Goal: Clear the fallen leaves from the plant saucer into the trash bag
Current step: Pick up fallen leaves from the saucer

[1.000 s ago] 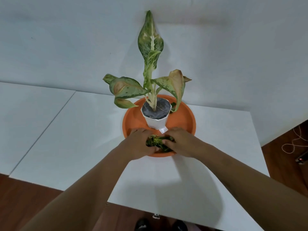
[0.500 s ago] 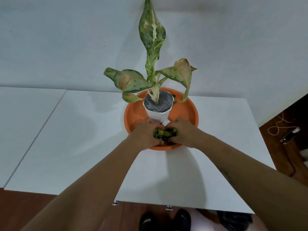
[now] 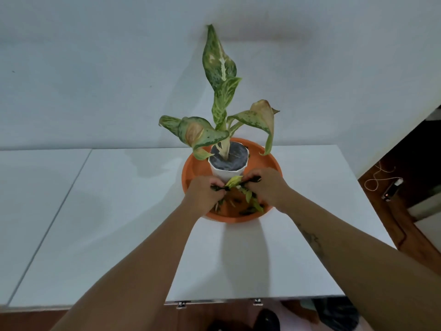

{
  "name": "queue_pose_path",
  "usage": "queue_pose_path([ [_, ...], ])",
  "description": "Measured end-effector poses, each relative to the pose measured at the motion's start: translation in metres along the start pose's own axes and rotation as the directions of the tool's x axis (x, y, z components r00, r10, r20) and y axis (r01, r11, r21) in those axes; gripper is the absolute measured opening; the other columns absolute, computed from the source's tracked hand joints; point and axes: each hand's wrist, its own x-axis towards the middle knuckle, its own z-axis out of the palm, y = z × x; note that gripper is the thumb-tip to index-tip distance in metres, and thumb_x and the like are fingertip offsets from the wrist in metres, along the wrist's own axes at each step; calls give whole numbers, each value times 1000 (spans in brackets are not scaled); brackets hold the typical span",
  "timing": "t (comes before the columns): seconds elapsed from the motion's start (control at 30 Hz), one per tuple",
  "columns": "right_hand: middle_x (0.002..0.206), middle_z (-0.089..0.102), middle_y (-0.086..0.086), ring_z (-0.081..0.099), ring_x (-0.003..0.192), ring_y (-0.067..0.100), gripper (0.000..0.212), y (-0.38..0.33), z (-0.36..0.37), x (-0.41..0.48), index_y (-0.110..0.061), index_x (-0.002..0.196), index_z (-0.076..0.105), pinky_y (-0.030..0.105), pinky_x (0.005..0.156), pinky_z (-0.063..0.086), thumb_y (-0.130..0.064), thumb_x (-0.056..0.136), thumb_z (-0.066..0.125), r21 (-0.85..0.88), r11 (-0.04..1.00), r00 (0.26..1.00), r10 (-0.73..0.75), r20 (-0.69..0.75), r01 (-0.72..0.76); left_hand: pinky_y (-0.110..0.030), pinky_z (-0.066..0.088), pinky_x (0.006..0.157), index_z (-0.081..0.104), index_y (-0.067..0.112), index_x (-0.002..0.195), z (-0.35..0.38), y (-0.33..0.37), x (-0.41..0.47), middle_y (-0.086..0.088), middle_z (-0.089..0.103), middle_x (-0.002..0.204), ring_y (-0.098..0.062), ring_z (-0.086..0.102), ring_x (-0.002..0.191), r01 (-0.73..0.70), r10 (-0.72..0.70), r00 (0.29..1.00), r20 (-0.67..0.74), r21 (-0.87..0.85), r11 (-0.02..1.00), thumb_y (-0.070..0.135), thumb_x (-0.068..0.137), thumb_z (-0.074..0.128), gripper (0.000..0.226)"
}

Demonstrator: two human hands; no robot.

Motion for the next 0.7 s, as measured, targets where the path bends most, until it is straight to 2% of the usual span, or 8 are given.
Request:
queue_pose_path([
  [0.07,73,62,-10,57,68,8,16,-8,-4,-6,-24,74,68,17,57,42,-12,85,63,192,977,994,99,-43,-89,-14,52,63,72,15,97,-6,1,-3,0,71,95,-11,66,67,76,-80,997,-10,-205,976,14,83,74,15],
  [0.13,69,60,-4,55,65,8,22,-12,-2,-13,-20,67,60,17,56,40,-10,85,66,388,910,982,181,-57,-146,-17,53,54,69,14,95,-12,6,-6,-1,69,90,-11,65,58,119,-127,992,0,-337,934,12,83,74,13],
  [0.23,78,66,8,63,71,17,12,-14,5,-21,-10,76,64,23,61,50,-4,86,64,682,707,963,270,-13,-188,-16,54,53,69,11,90,-16,12,-6,-3,66,85,-11,63,67,151,-173,985,1,-503,851,8,83,74,10],
  [0.3,84,69,14,66,75,24,3,-13,9,-23,-4,87,65,31,67,56,-2,88,62,804,560,950,310,18,-198,-18,55,57,70,6,95,-17,13,-3,-5,68,89,-12,65,74,186,-204,978,34,-581,793,7,82,75,14],
  [0.4,88,68,16,66,78,26,14,-10,16,-25,0,103,62,42,86,55,-1,89,61,892,405,936,348,49,-198,-22,55,62,71,1,103,-12,13,-4,-7,71,94,-13,67,76,212,-208,974,86,-660,720,6,82,75,23],
  [0.5,91,68,17,66,79,23,24,-8,19,-26,4,113,60,34,79,56,-2,90,60,939,287,930,360,78,-190,-25,54,67,72,2,104,-6,12,-7,-9,73,98,-15,68,83,220,-203,972,116,-745,629,6,82,75,23],
  [0.57,98,69,18,66,83,22,29,-4,20,-26,7,118,59,32,80,55,-5,91,59,956,232,931,355,86,-177,-24,54,66,73,3,102,-2,14,-9,-7,74,95,-14,68,82,221,-189,973,134,-776,591,5,82,74,20],
  [0.7,115,66,20,64,97,22,35,1,23,-25,7,124,58,33,99,49,-7,92,59,970,178,929,358,94,-166,-19,54,62,74,4,99,3,16,-11,-5,74,93,-12,67,79,223,-174,973,151,-812,539,5,83,73,16],
])
